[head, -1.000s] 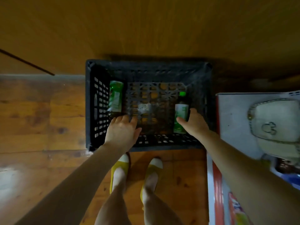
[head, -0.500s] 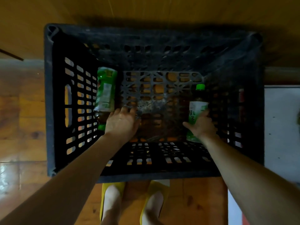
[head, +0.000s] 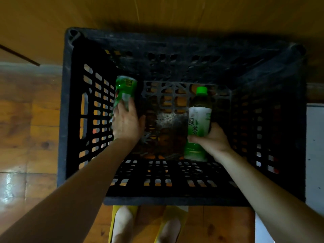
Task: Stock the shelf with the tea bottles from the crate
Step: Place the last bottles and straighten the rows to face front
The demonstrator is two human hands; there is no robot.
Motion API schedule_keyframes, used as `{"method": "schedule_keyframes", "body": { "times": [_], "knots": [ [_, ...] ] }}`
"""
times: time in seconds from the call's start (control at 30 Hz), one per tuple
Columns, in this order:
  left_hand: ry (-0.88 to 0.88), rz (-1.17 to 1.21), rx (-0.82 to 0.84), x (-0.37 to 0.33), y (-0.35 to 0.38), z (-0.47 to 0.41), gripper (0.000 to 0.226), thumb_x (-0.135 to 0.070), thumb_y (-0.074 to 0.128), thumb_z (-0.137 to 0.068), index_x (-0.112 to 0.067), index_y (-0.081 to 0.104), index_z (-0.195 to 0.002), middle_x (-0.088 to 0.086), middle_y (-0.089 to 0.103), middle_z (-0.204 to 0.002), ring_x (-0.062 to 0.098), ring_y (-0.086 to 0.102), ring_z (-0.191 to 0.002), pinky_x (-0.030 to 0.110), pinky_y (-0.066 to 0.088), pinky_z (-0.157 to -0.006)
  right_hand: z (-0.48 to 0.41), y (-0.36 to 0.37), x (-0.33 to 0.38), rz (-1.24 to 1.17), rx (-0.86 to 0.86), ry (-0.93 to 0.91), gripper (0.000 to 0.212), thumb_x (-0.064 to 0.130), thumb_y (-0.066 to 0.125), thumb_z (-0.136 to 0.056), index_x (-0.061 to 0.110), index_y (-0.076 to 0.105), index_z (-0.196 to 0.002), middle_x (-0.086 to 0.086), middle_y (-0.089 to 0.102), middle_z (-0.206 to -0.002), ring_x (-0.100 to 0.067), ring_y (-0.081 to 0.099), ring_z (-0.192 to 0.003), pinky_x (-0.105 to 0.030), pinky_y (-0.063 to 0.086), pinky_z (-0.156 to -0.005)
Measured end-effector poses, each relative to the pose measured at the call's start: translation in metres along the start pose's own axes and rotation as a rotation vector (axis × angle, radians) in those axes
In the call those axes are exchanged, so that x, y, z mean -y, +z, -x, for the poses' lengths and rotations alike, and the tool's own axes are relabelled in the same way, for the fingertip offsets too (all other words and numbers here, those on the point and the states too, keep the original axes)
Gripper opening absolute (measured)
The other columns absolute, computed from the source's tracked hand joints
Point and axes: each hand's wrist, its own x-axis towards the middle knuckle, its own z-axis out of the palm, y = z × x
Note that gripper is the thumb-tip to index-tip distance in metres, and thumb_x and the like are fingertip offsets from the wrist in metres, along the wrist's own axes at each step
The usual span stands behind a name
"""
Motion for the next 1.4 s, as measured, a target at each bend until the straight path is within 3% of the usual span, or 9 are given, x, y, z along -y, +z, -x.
{"method": "schedule_keyframes", "body": {
  "times": [0.13,0.27,0.43,0.63,0.8,1.03,1.2,1.3,1.4],
  "knots": [
    [-0.174,0.091,-0.007,0.002,0.008,-0.019,0.076,-0.037,0.051,-0.090,-0.011,0.008,-0.147,0.022,0.016,-0.149,0.040,0.022,-0.134,0.050,0.036,-0.100,0.014,0.015,0.013,-0.139,0.050,-0.101,0.057,0.011,0.082,-0.062,0.016,0.046,-0.106,0.004,0.057,-0.093,-0.016,0.057,-0.086,-0.031,0.045,-0.075],
    [-0.166,0.051,-0.081,0.012,0.015,-0.030,0.077,-0.032,0.059,-0.087,-0.010,0.014,-0.146,0.019,0.020,-0.150,0.037,0.022,-0.135,0.044,0.029,-0.106,0.018,0.020,0.017,-0.173,0.078,-0.160,0.053,0.007,0.080,-0.065,0.020,0.044,-0.102,0.014,0.054,-0.081,-0.003,0.053,-0.072,-0.020,0.042,-0.061],
    [-0.155,0.135,-0.172,0.022,0.021,-0.037,0.083,-0.026,0.065,-0.082,-0.014,0.015,-0.147,0.017,0.028,-0.145,0.036,0.026,-0.131,0.041,0.025,-0.108,0.016,0.017,0.018,-0.121,0.052,-0.205,0.062,0.007,0.080,-0.065,0.013,0.049,-0.119,0.002,0.059,-0.098,-0.014,0.057,-0.087,-0.030,0.044,-0.078],
    [-0.324,0.375,-0.139,0.013,0.034,-0.036,0.079,-0.028,0.061,-0.086,-0.043,0.010,-0.144,0.017,0.027,-0.147,0.034,0.037,-0.129,0.048,0.040,-0.101,0.016,0.014,0.017,-0.112,0.055,-0.253,0.064,0.006,0.079,-0.065,0.012,0.049,-0.120,0.002,0.058,-0.100,-0.013,0.056,-0.089,-0.028,0.042,-0.078],
    [-0.219,0.440,-0.138,0.000,0.012,-0.012,0.073,-0.025,0.061,-0.085,-0.034,0.021,-0.145,0.019,0.044,-0.128,0.035,0.046,-0.114,0.041,0.039,-0.093,0.035,0.008,0.021,-0.159,0.041,-0.292,0.056,0.004,0.078,-0.064,0.018,0.051,-0.112,0.003,0.062,-0.098,-0.014,0.060,-0.088,-0.026,0.045,-0.076],
    [-0.206,0.766,-0.079,-0.044,-0.071,0.057,0.086,-0.038,0.069,-0.064,-0.027,0.034,-0.141,0.009,0.056,-0.122,0.024,0.055,-0.109,0.038,0.045,-0.097,0.116,-0.023,0.043,-0.182,-0.080,-0.332,0.058,0.029,0.077,-0.054,0.043,0.046,-0.101,0.001,0.064,-0.105,-0.025,0.057,-0.106,-0.049,0.048,-0.090],
    [-0.136,0.862,-0.089,-0.062,-0.167,0.125,0.077,-0.024,0.074,-0.072,-0.020,0.037,-0.140,0.000,0.061,-0.114,0.014,0.058,-0.101,0.032,0.050,-0.089,0.202,-0.070,0.075,-0.173,-0.149,-0.394,0.056,0.025,0.079,-0.058,0.035,0.051,-0.105,0.003,0.065,-0.103,-0.023,0.058,-0.104,-0.047,0.049,-0.089],
    [-0.091,0.923,-0.069,-0.070,-0.235,0.172,0.073,-0.018,0.074,-0.074,-0.019,0.039,-0.139,-0.006,0.060,-0.102,0.012,0.060,-0.093,0.031,0.052,-0.083,0.264,-0.102,0.098,-0.188,-0.162,-0.430,0.059,0.019,0.079,-0.062,0.030,0.051,-0.113,0.007,0.062,-0.103,-0.018,0.057,-0.105,-0.039,0.048,-0.091],
    [-0.035,0.948,-0.048,-0.077,-0.302,0.216,0.073,-0.018,0.075,-0.073,-0.021,0.040,-0.138,-0.003,0.063,-0.103,0.017,0.062,-0.096,0.038,0.054,-0.083,0.330,-0.139,0.121,-0.214,-0.181,-0.473,0.054,0.012,0.078,-0.065,0.032,0.050,-0.107,0.020,0.060,-0.094,0.005,0.058,-0.092,-0.018,0.047,-0.081]
  ]
}}
